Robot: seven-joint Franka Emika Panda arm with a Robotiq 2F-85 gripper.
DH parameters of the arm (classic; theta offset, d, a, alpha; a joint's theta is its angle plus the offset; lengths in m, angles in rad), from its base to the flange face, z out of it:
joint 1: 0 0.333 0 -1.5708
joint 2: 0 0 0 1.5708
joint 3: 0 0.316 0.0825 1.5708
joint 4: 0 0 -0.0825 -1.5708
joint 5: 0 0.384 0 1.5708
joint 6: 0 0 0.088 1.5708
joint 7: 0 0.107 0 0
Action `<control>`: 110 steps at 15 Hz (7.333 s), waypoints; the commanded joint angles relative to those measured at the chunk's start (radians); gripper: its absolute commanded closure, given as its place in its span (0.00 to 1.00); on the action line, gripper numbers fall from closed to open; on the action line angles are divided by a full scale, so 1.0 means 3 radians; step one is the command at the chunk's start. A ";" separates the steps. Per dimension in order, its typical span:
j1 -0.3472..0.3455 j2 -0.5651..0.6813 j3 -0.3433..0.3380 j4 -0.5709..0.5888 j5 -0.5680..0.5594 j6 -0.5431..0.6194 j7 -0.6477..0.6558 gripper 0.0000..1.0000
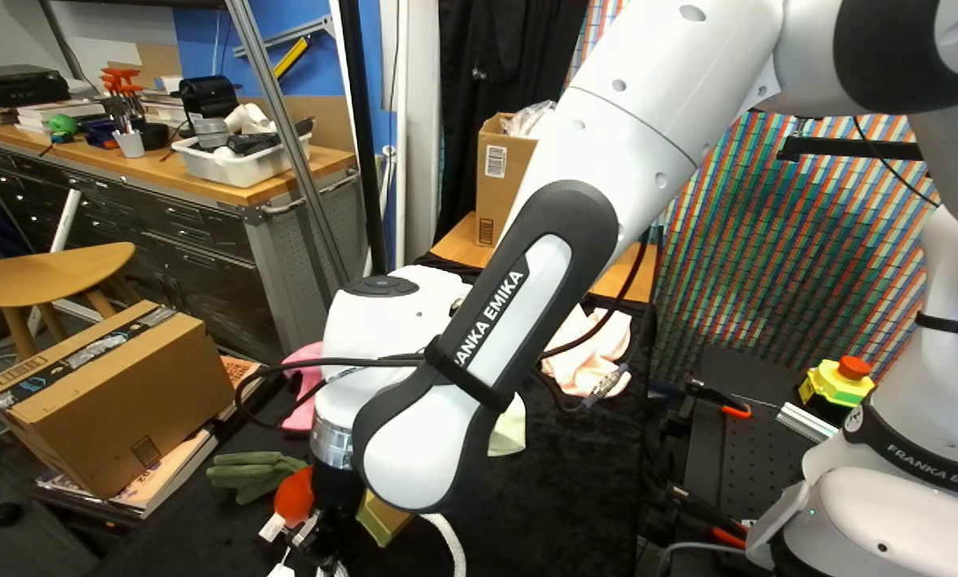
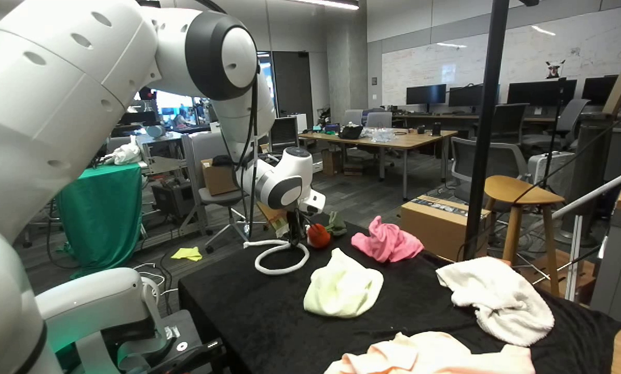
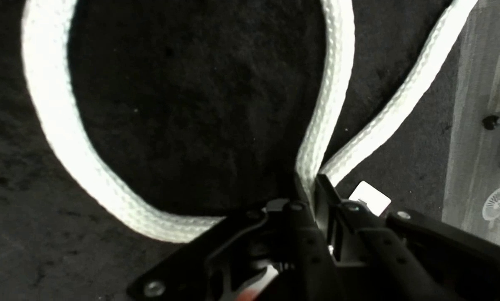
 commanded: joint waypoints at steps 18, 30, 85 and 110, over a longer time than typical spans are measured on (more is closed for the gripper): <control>-0.0215 -0.2439 -0.1012 -0.1900 -0.1105 0.0068 0.0153 0.89; -0.0940 -0.3375 -0.0818 -0.2170 -0.0857 -0.0792 -0.0505 0.89; 0.0270 0.0091 -0.0510 0.1157 -0.1331 -0.1314 0.0313 0.00; 0.0226 -0.0167 -0.0434 0.1300 -0.1246 -0.2522 -0.0040 0.90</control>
